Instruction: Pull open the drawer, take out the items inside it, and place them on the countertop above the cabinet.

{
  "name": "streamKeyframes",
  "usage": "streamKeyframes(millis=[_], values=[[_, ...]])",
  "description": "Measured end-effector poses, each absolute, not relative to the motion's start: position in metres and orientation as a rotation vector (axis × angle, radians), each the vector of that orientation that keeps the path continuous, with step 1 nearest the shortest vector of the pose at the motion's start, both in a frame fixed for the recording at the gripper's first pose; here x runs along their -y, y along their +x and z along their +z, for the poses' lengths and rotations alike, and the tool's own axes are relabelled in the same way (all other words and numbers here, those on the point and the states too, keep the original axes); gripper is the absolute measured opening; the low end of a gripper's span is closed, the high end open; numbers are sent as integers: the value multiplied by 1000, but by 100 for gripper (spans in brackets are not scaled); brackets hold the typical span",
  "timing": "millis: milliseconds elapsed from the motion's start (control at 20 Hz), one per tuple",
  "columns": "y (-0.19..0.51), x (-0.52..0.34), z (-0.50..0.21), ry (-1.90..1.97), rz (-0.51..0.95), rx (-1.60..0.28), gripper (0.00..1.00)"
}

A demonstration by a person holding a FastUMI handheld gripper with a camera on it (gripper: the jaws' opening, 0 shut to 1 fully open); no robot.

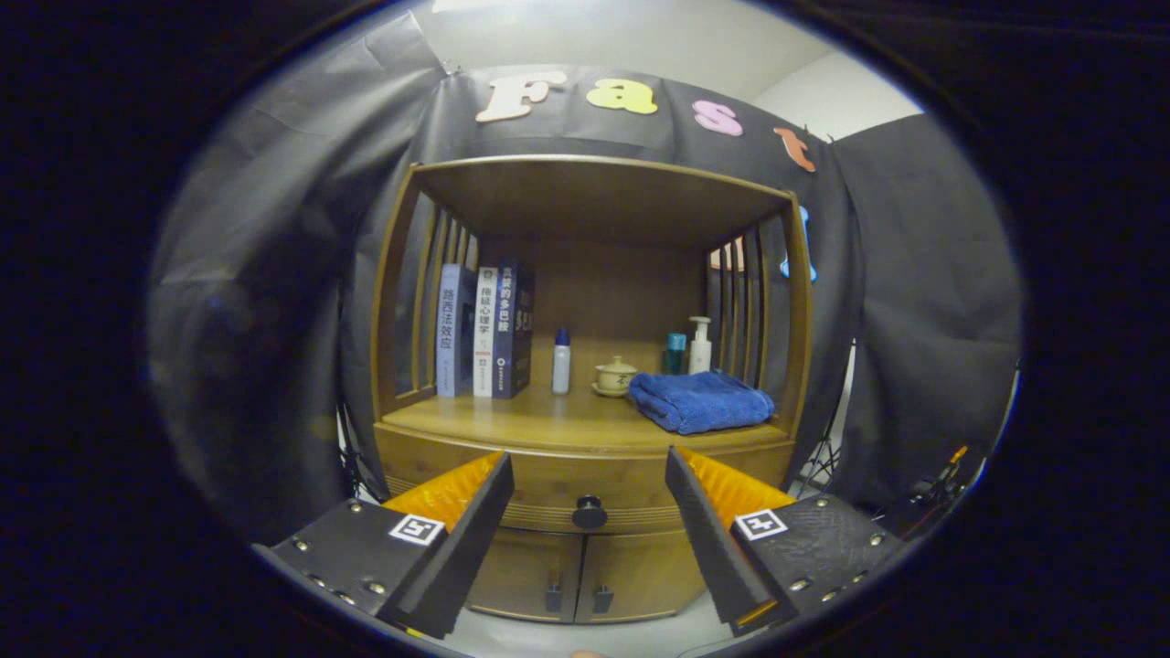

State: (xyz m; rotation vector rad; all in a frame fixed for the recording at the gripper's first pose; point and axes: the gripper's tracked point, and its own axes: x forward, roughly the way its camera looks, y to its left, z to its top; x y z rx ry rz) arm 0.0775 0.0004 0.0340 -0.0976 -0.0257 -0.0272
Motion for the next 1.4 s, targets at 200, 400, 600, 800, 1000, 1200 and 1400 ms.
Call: streamKeyframes(millis=[200, 400, 600, 800, 1000, 1200, 1400], values=[[121, 8, 12, -21, -48, -70, 100], [162, 6, -27, 14, -34, -164, 100], [191, 8, -59, 86, -52, -175, 100], [213, -7, -95, 45, -17, -221, 100], [210, 3, -96, -35, -38, -181, 92], [218, 15, -106, 30, -40, -201, 62], [211, 16, -112, 18, -16, -223, 42]])
